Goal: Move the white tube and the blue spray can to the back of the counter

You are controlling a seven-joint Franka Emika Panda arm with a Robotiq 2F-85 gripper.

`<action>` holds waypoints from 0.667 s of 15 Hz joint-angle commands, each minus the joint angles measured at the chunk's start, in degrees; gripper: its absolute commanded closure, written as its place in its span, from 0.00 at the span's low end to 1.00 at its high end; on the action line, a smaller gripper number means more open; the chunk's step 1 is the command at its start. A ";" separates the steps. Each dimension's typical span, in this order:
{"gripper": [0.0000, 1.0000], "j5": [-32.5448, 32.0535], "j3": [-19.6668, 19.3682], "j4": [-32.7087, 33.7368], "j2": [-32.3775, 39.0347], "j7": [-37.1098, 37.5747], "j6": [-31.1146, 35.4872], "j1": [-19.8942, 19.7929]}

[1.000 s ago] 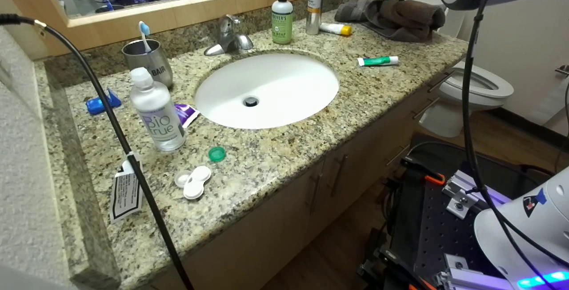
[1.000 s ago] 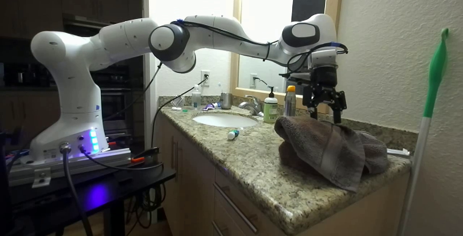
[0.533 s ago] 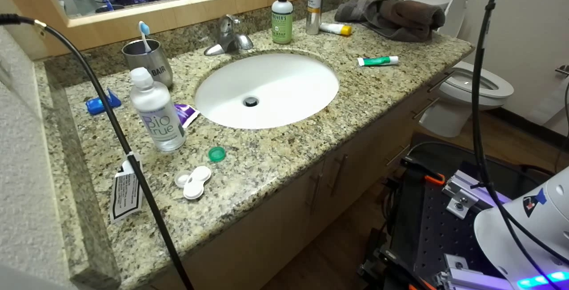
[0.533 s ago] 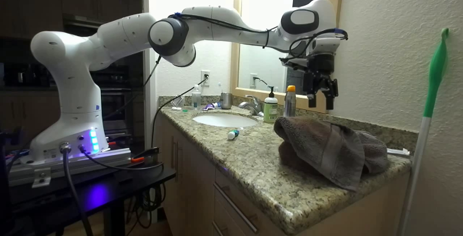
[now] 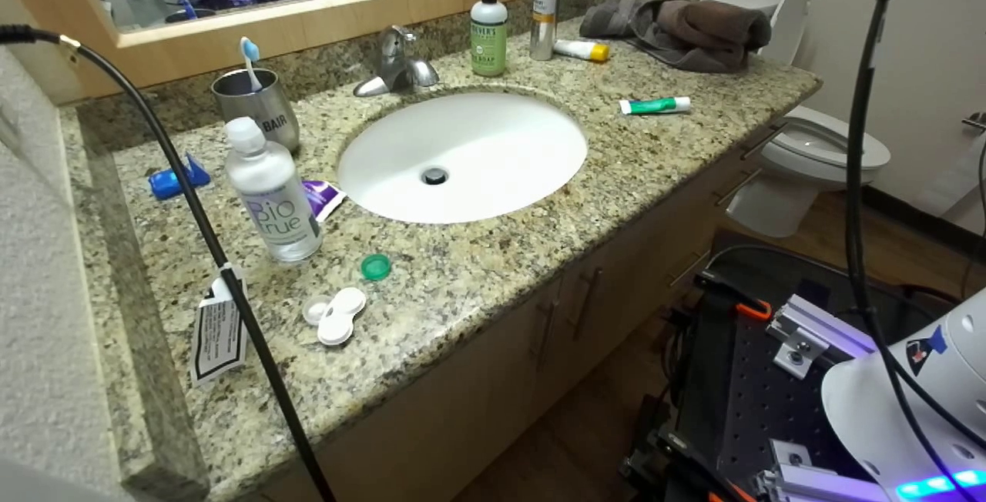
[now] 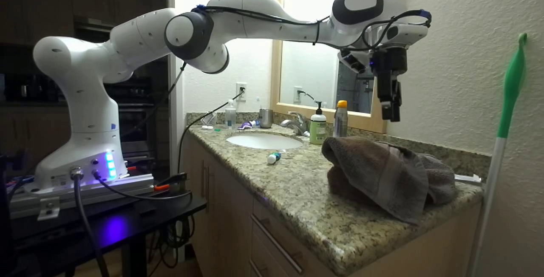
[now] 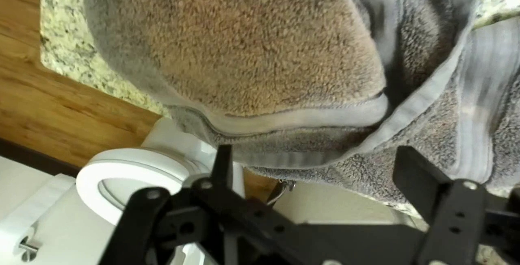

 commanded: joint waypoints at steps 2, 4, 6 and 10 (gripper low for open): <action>0.00 0.05 -0.29 -0.92 0.72 -1.32 3.07 -0.81; 0.00 0.01 -0.25 -0.49 1.27 -1.51 3.47 -0.96; 0.00 -1.74 -1.40 -0.80 1.43 -2.51 2.00 0.54; 0.00 -5.81 -2.75 -0.34 5.03 -13.40 9.11 0.92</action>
